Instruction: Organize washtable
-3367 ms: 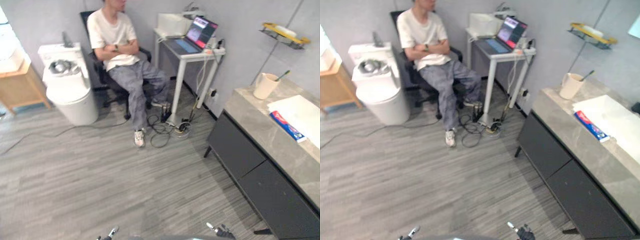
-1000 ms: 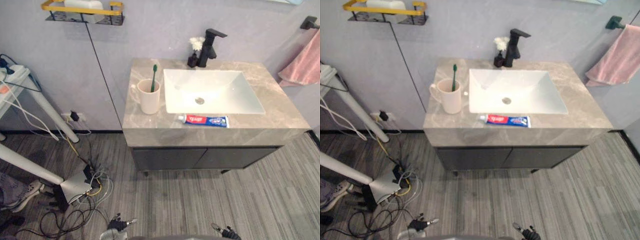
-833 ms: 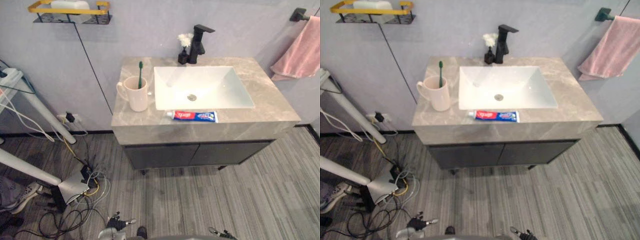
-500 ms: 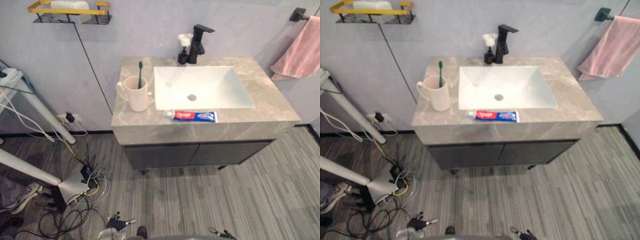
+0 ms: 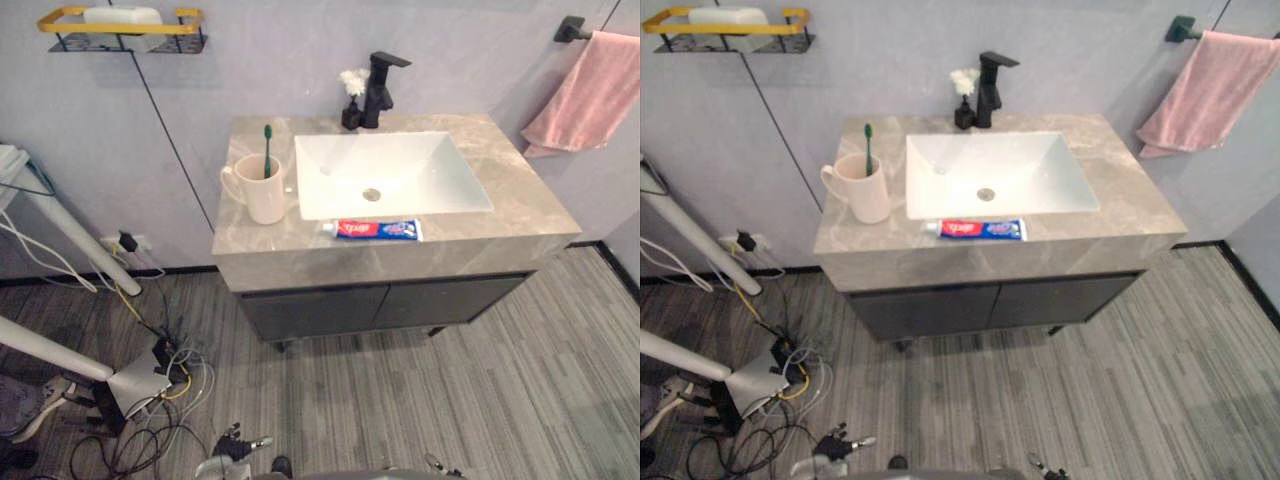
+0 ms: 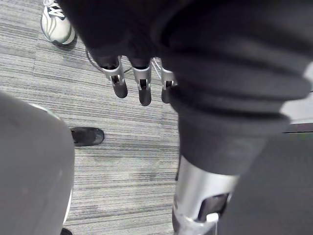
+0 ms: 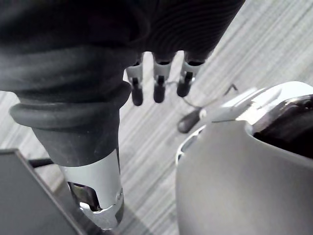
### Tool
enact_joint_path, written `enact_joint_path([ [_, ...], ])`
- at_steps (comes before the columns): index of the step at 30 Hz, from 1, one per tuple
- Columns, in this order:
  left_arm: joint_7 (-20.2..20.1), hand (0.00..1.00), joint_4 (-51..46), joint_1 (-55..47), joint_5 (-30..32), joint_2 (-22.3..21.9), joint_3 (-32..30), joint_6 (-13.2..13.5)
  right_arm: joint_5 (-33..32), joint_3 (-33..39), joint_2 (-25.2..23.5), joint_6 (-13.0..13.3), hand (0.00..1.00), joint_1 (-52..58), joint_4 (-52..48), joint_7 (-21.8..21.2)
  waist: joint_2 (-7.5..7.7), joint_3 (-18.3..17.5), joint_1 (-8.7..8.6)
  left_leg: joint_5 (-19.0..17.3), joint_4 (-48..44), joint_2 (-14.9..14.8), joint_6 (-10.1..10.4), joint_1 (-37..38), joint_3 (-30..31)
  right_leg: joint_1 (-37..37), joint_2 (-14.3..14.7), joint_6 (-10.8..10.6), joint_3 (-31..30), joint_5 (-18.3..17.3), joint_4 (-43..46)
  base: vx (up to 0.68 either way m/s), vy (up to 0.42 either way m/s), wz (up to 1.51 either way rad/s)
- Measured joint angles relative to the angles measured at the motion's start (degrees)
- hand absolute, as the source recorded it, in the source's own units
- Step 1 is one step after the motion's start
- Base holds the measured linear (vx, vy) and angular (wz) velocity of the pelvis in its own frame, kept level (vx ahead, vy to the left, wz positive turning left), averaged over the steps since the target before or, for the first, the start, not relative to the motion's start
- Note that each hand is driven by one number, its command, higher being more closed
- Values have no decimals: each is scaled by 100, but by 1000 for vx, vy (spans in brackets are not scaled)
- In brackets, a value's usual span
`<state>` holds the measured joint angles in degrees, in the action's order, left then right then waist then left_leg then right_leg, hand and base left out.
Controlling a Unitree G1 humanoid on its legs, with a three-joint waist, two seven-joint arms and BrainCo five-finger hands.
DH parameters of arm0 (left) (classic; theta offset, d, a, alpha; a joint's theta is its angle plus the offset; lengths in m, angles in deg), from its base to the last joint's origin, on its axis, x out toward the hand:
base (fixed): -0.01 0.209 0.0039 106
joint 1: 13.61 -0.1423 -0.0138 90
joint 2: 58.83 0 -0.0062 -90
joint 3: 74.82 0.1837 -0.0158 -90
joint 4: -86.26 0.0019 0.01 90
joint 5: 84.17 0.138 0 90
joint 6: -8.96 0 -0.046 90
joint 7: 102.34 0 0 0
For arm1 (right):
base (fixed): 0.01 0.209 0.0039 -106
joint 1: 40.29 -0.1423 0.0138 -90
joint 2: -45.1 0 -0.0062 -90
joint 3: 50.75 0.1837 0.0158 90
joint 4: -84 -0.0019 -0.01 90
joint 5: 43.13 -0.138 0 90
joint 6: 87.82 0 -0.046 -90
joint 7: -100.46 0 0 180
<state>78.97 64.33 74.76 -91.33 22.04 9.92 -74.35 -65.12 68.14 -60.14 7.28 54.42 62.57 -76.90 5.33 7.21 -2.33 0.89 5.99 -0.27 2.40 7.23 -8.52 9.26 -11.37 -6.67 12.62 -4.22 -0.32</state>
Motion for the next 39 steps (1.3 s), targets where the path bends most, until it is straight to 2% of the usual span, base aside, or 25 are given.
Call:
enact_joint_path([
  [2,-1,0,-5,2,8,2,0,0,-111,133,68,14,0,-53,-240,79,-3,0,-5,-8,-1,0,-7,-42,-43,-69,-1,-2,-30,24,-6,2,-12,-12],
  [7,2,0,-39,-7,15,2,-23,2,-287,502,175,130,0,25,-2084,349,0,3,-8,-55,-1,10,-22,-60,-125,-117,-7,9,-153,51,-54,15,-11,-10],
  [12,8,0,-144,-76,107,-69,-165,13,6,1413,661,370,0,-303,-4176,962,0,-6,-23,-58,-2,10,-24,-122,-79,-161,-5,14,-159,74,-39,8,-15,5],
  [14,8,0,-228,-134,111,-92,-160,14,222,1552,951,446,0,-471,-4623,1186,-8,-15,-44,-57,-2,-3,-25,-138,-24,-180,4,14,-153,78,6,2,-34,9],
  [16,9,0,-233,-150,111,-94,-148,15,373,1661,1249,564,0,-706,-4756,1413,-43,-37,-54,-54,-3,-57,-24,-154,51,-193,61,107,-147,147,40,-7,-39,10],
  [18,6,0,-253,-187,116,-94,-100,15,544,1644,1579,578,0,-1034,-4758,1621,-79,-126,-45,-39,-5,-126,-14,-224,80,-287,126,111,-145,263,87,-17,-32,4],
  [22,6,0,-279,-197,123,-91,87,20,933,1326,2038,573,0,-1399,-4760,1727,-100,-168,-41,13,-28,-124,-42,-308,173,-350,123,91,-47,339,131,-29,-26,14],
  [24,5,0,-291,-199,123,-93,117,26,1141,921,2455,569,0,-1699,-4765,1689,-114,-176,-37,80,-38,-119,-58,-374,303,-355,119,51,47,407,146,-49,-22,28],
  [28,-2,0,-356,-215,122,-99,141,74,1222,-48,3154,571,0,-2268,-4828,1217,-137,-195,8,198,-6,-118,-74,-498,457,-453,111,48,148,413,272,-75,-24,19],
  [33,-29,0,-486,-259,123,-95,310,115,1607,-1204,3594,588,0,-2600,-5417,505,-146,-191,30,298,-1,-121,-46,-594,565,-494,120,46,177,412,272,-85,-22,9],
  [39,-162,0,-558,-297,123,-87,310,141,2333,-2172,3855,620,0,-2663,-5466,-425,-146,-188,10,375,1,-101,57,-770,714,-555,115,4,324,379,210,-99,-18,11],
])
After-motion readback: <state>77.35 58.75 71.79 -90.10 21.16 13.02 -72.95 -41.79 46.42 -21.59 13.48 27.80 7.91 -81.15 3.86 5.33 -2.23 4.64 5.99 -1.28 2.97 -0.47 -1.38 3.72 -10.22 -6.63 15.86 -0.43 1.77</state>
